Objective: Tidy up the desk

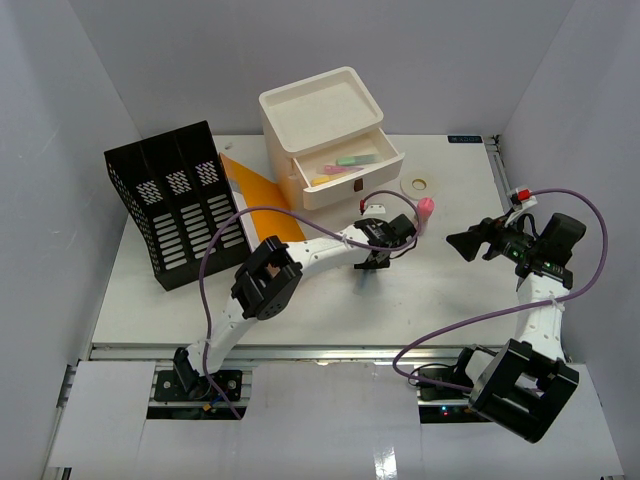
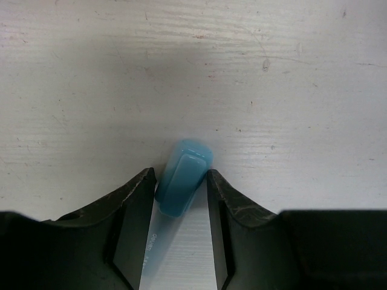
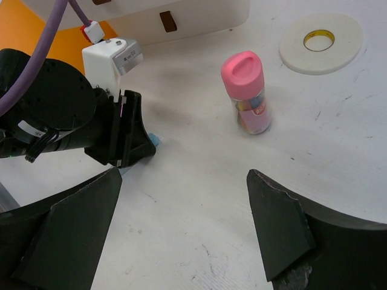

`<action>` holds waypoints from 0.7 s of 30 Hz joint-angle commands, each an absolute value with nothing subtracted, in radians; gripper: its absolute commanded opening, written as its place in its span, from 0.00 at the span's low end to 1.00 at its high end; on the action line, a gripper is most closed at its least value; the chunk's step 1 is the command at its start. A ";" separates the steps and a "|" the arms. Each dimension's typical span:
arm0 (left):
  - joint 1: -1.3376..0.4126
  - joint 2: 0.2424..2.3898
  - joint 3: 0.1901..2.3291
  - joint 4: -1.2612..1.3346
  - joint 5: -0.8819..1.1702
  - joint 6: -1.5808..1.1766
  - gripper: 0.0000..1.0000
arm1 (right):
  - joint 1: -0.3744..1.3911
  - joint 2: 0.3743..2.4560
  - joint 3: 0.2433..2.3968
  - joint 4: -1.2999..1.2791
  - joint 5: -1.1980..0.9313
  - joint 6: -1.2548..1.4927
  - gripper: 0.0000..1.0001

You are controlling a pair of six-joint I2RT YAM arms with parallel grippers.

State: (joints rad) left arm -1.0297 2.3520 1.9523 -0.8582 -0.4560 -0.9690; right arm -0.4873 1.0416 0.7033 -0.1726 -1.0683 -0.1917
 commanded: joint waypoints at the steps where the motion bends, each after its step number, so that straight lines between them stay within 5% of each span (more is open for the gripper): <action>1: -1.064 2.418 1.872 -0.890 -0.312 -1.011 0.45 | -0.494 1.048 0.693 -0.141 -1.075 -0.204 0.90; 9: -1.104 2.345 1.824 -0.834 -0.384 -0.836 0.00 | -0.495 1.049 0.693 -0.141 -1.074 -0.206 0.91; 21: -1.132 1.947 1.765 -0.649 -0.452 -0.414 0.00 | -0.497 1.049 0.693 -0.140 -1.069 -0.210 0.91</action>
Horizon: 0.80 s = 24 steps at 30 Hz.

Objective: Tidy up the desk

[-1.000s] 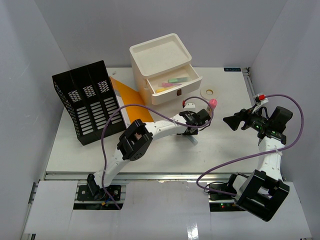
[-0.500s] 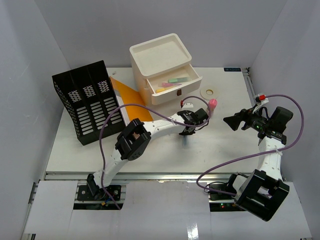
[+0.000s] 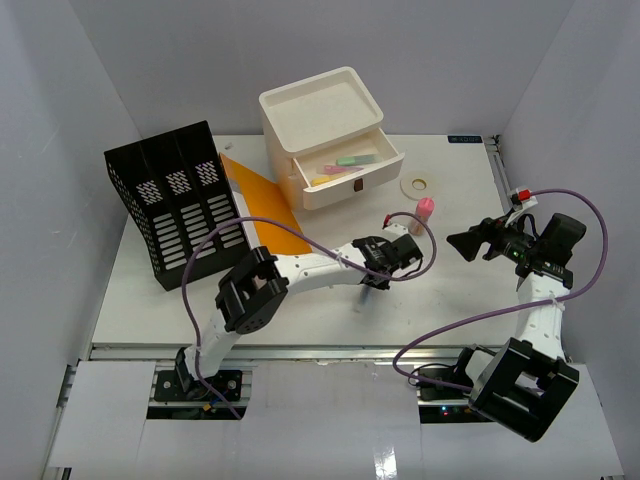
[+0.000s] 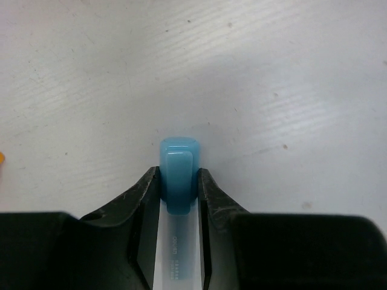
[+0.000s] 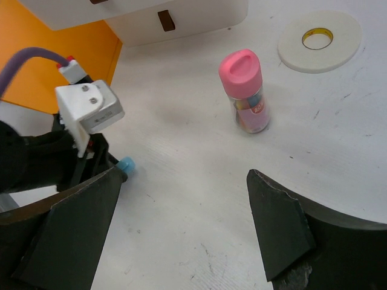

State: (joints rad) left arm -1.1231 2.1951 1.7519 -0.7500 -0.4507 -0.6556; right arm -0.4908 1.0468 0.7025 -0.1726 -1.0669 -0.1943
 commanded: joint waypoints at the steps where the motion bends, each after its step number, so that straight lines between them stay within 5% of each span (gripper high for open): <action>1: -1.130 1.924 1.771 -0.622 -0.457 -0.372 0.00 | -0.497 1.048 0.692 -0.141 -1.069 -0.211 0.90; 14: -0.946 1.802 1.879 -0.321 -0.367 0.331 0.00 | -0.497 1.051 0.684 -0.128 -1.074 -0.205 0.90; 24: -0.769 1.902 1.961 -0.177 -0.253 0.450 0.00 | -0.497 1.054 0.670 -0.110 -1.082 -0.197 0.90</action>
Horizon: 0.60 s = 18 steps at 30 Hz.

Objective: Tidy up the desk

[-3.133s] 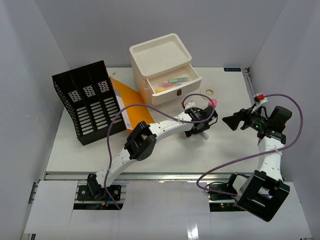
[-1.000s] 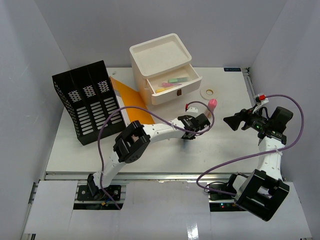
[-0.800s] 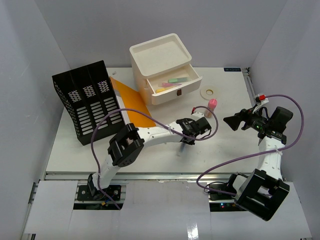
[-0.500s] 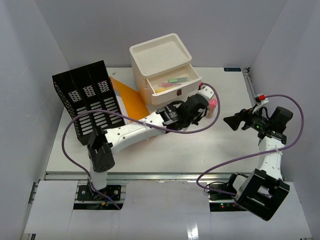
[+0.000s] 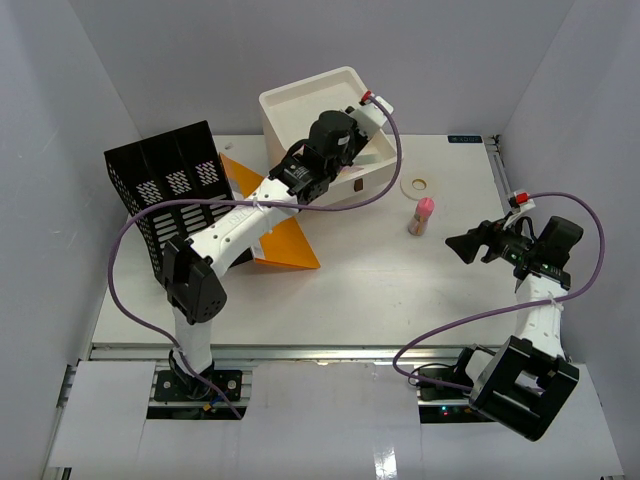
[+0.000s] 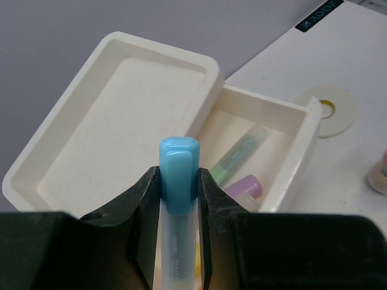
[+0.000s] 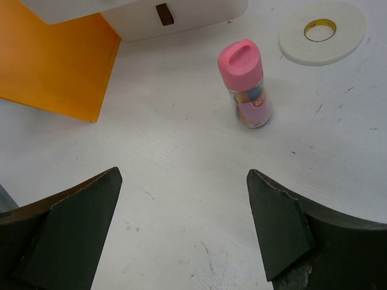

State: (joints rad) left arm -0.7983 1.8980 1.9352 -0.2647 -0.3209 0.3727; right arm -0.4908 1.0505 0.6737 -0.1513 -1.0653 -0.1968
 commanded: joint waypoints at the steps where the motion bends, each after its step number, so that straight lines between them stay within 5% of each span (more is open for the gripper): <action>1: -0.757 1.903 1.952 -0.172 -0.249 0.446 0.02 | -0.497 1.054 0.670 -0.110 -1.083 -0.198 0.90; 4: -0.743 1.913 1.924 -0.155 -0.248 0.448 0.16 | -0.497 1.055 0.668 -0.109 -1.087 -0.199 0.90; 10: -0.742 1.914 1.914 -0.146 -0.237 0.405 0.73 | -0.497 1.056 0.667 -0.109 -1.089 -0.203 0.91; 14: -0.744 1.904 1.940 -0.177 -0.220 0.358 0.86 | -0.497 1.055 0.667 -0.111 -1.091 -0.208 0.91; 18: -0.749 1.863 1.969 -0.309 0.003 0.287 0.86 | -0.497 1.057 0.671 -0.130 -1.129 -0.247 0.91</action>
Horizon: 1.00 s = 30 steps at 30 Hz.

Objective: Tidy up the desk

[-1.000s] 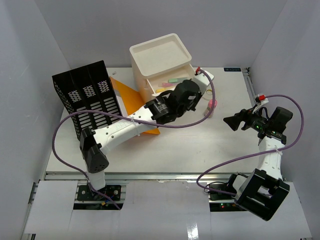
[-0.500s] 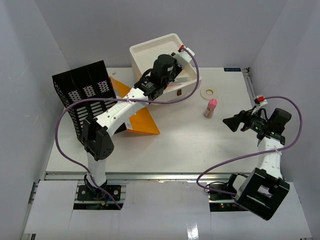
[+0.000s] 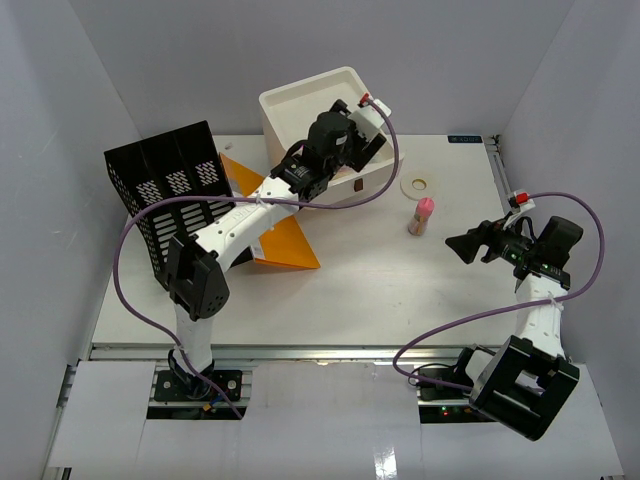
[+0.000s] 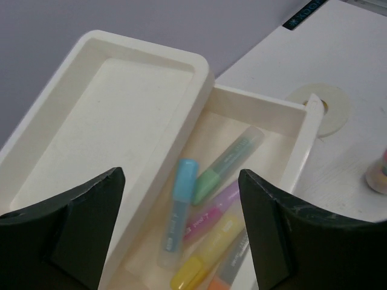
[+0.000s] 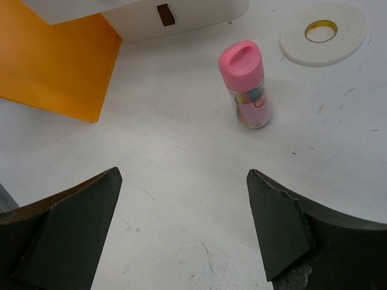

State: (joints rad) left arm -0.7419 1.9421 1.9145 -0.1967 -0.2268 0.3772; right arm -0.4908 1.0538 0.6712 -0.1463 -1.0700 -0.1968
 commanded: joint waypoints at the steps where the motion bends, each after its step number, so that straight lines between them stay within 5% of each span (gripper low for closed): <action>1: -0.749 1.846 1.960 -0.326 0.100 0.251 0.86 | -0.497 1.056 0.680 -0.157 -1.181 -0.309 0.91; 7: -0.750 1.790 1.784 -0.340 0.453 0.034 0.64 | -0.495 1.043 0.690 -0.278 -1.310 -0.498 0.89; 9: -0.754 1.791 1.718 -0.338 0.454 0.016 0.54 | -0.495 1.037 0.687 -0.282 -1.310 -0.511 0.88; 15: -0.764 1.853 1.678 -0.340 0.232 0.095 0.46 | -0.495 1.039 0.684 -0.279 -1.295 -0.517 0.86; 21: -0.764 1.955 1.759 -0.337 -0.046 0.223 0.53 | -0.497 1.047 0.682 -0.276 -1.287 -0.513 0.86; 26: -0.762 2.057 1.888 -0.298 -0.342 0.340 0.83 | -0.495 1.051 0.680 -0.267 -1.289 -0.505 0.86; 30: -0.757 2.103 1.976 -0.283 -0.408 0.362 0.92 | -0.495 1.049 0.680 -0.266 -1.291 -0.501 0.86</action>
State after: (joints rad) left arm -0.8008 2.0994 1.8669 -0.3502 -0.1601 0.2787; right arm -0.4911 1.0531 0.6712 -0.2695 -1.2613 -0.4995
